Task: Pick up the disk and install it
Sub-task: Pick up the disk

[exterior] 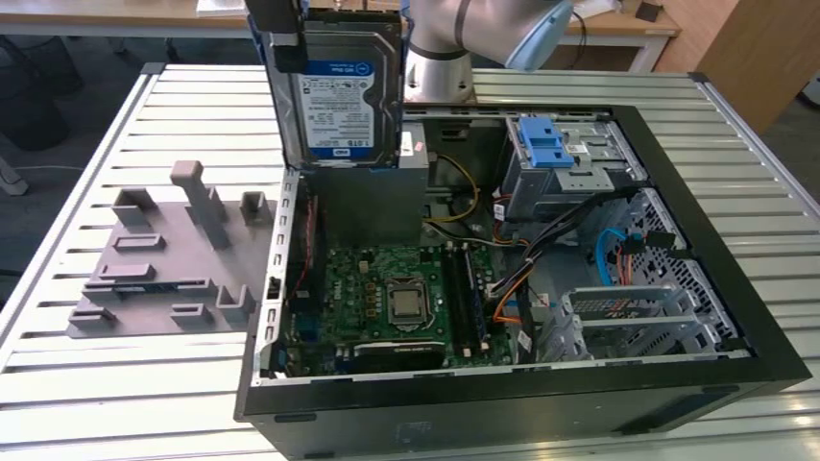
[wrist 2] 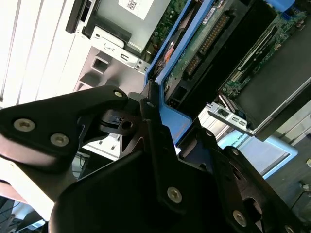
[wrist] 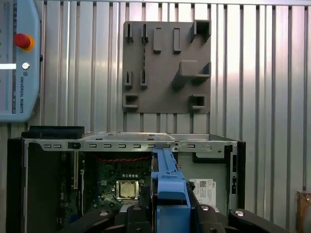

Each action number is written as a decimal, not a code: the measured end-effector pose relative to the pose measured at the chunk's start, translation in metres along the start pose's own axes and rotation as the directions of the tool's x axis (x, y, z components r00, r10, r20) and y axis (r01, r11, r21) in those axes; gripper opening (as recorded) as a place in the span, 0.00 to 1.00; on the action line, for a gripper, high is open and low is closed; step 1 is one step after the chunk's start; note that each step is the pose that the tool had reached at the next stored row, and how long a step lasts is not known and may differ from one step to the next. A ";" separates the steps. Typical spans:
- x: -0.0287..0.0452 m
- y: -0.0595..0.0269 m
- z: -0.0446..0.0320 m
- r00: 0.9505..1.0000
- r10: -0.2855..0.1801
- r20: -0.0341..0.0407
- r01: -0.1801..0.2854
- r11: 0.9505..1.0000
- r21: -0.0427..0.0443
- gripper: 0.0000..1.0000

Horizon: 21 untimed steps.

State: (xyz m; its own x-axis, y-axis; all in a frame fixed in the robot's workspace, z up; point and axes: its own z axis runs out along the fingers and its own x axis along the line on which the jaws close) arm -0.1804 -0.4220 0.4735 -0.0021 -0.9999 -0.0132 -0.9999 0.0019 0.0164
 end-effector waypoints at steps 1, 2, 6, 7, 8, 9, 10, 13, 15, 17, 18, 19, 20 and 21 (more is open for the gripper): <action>0.0014 -0.0001 0.0002 1.000 0.000 0.000 0.000 1.000 0.002 0.36; 0.0032 -0.0002 0.0004 1.000 0.000 0.000 0.000 1.000 0.003 0.36; 0.0120 -0.0021 0.0009 1.000 0.000 0.000 0.000 1.000 0.003 0.36; 0.0134 -0.0037 0.0009 1.000 0.000 0.000 0.000 1.000 0.003 0.36; 0.0146 -0.0059 0.0010 1.000 0.000 0.000 0.000 1.000 0.003 0.36; 0.0156 -0.0088 0.0010 1.000 0.000 0.000 0.000 1.000 0.003 0.36; 0.0165 -0.0118 0.0010 1.000 0.000 0.000 0.000 1.000 0.003 0.36; 0.0183 -0.0214 0.0009 1.000 0.000 0.000 0.000 1.000 0.003 0.36; 0.0190 -0.0275 0.0009 1.000 0.000 0.000 0.000 1.000 0.003 0.36; 0.0196 -0.0332 0.0010 1.000 0.000 0.000 0.000 1.000 0.003 0.36; 0.0198 -0.0360 0.0010 1.000 0.000 0.000 0.000 1.000 0.003 0.36; 0.0201 -0.0385 0.0010 1.000 0.000 0.000 0.000 1.000 0.003 0.36; 0.0205 -0.0412 0.0010 1.000 0.000 0.000 0.000 1.000 0.003 0.36; 0.0211 -0.0433 0.0010 1.000 0.000 0.000 0.000 1.000 0.003 0.36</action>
State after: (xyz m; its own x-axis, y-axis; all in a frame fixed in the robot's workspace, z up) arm -0.1371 -0.4431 0.4715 -0.0022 -0.9999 -0.0133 -0.9999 0.0020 0.0137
